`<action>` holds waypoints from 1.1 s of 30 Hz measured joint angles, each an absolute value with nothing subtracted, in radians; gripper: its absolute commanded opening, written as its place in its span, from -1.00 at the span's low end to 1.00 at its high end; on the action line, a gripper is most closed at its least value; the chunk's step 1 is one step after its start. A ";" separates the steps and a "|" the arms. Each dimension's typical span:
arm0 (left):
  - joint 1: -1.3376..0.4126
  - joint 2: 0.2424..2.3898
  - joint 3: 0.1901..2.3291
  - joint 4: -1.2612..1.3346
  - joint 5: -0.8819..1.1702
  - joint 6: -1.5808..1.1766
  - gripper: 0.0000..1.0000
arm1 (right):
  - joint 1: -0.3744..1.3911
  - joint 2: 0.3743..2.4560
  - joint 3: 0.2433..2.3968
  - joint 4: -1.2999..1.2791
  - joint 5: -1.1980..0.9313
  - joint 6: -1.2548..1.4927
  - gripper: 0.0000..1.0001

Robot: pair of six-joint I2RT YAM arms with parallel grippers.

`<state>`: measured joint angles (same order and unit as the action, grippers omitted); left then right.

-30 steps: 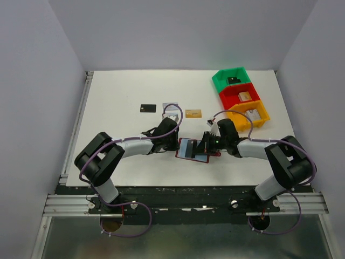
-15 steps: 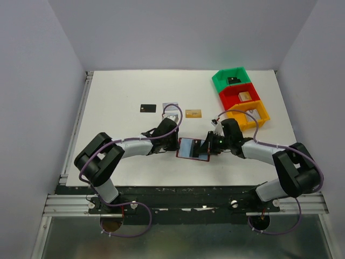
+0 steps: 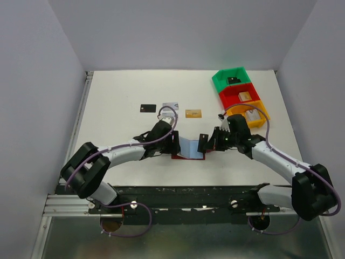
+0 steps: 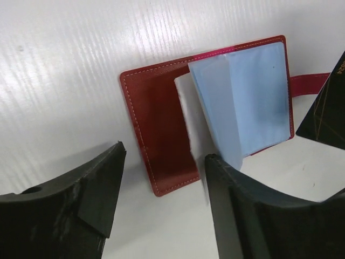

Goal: Take the credit cards out of the card holder
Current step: Remove the credit card from the card holder, then place the credit card at the center of the board.

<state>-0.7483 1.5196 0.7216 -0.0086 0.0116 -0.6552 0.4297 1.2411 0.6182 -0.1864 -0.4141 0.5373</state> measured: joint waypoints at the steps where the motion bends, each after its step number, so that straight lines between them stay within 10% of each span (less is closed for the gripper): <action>1: -0.748 1.500 0.722 -0.025 0.007 -0.651 0.52 | 0.430 1.226 0.631 -0.202 -0.411 0.527 -0.99; 18: -0.735 0.910 0.484 0.231 0.287 -0.557 0.17 | 0.430 1.069 0.652 -0.049 -0.837 0.499 -0.99; 33: -0.673 0.960 0.499 0.408 0.662 -0.564 0.28 | 0.474 1.095 0.652 0.025 -1.013 0.509 -0.99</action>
